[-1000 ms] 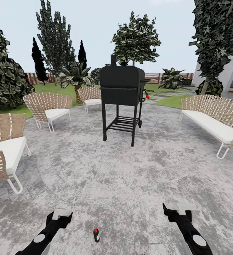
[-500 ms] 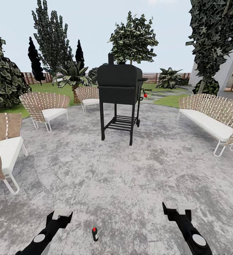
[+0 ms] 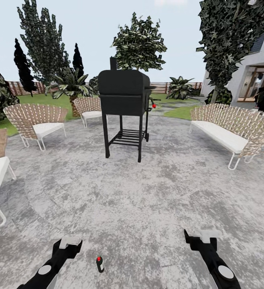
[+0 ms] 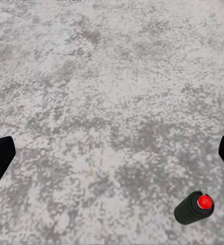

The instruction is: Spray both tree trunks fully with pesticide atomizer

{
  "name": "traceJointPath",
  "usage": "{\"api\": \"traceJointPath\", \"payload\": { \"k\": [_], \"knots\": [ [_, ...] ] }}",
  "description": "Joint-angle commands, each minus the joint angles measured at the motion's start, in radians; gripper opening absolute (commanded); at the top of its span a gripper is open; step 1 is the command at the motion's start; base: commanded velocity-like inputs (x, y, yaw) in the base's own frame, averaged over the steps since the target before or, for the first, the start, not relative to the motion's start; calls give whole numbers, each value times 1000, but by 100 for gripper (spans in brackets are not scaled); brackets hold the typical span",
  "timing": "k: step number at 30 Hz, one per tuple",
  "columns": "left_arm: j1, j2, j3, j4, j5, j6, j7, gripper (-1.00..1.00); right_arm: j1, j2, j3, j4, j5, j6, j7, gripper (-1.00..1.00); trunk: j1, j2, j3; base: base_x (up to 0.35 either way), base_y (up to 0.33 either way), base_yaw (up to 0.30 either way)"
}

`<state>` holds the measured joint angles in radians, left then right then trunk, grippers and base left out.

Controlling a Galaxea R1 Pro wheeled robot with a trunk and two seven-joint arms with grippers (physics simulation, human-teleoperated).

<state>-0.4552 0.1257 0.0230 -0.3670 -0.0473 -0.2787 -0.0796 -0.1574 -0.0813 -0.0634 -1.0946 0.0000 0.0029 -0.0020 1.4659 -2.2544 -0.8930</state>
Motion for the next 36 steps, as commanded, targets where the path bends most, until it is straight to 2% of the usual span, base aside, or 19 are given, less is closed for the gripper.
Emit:
{"api": "traceJointPath", "payload": {
  "k": [1,8,24,36],
  "knots": [
    [0,0,3,0,-5,-3,-3,100,-1,0,0,0,0,0,0,100,4,-8,-4,0,0,-296],
    [-2,-1,2,0,-5,-4,-3,100,-1,0,1,-1,0,0,-1,100,31,-57,-28,0,0,-211],
    [-4,-3,7,0,-5,-12,-3,100,-1,0,-1,-2,-1,0,-1,100,92,-169,-79,0,0,-7],
    [-7,-3,9,-1,-4,-16,6,100,-1,0,-1,-2,0,0,-1,100,92,-169,-79,0,-56,0]
  ]
}}
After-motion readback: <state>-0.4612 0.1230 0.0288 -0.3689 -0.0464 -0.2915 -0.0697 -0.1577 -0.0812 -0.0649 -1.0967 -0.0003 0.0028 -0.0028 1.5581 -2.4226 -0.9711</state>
